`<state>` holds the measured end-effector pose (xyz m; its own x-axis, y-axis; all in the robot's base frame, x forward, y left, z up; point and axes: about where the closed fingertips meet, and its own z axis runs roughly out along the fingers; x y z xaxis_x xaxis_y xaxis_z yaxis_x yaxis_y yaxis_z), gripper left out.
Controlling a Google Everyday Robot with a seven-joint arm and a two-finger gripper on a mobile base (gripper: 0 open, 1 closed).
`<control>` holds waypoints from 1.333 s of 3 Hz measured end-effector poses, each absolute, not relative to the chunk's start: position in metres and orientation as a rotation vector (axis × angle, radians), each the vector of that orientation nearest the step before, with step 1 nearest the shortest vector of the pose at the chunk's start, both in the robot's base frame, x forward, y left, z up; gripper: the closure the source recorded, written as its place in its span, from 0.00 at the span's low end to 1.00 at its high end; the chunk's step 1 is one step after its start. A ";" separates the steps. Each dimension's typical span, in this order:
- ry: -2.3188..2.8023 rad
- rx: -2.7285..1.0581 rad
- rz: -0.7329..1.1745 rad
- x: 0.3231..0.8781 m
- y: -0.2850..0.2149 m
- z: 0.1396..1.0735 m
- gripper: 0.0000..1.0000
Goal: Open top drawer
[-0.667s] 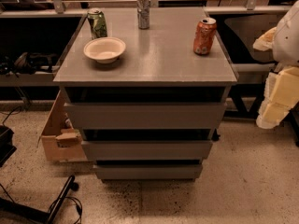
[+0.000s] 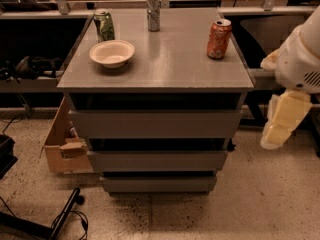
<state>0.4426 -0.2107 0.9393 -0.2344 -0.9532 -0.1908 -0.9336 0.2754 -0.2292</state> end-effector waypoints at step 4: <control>2.293 -1.786 -0.282 0.534 -0.193 0.731 0.00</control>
Offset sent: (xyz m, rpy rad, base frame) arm 0.0599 0.0019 -0.2081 -0.1892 0.0096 -0.0465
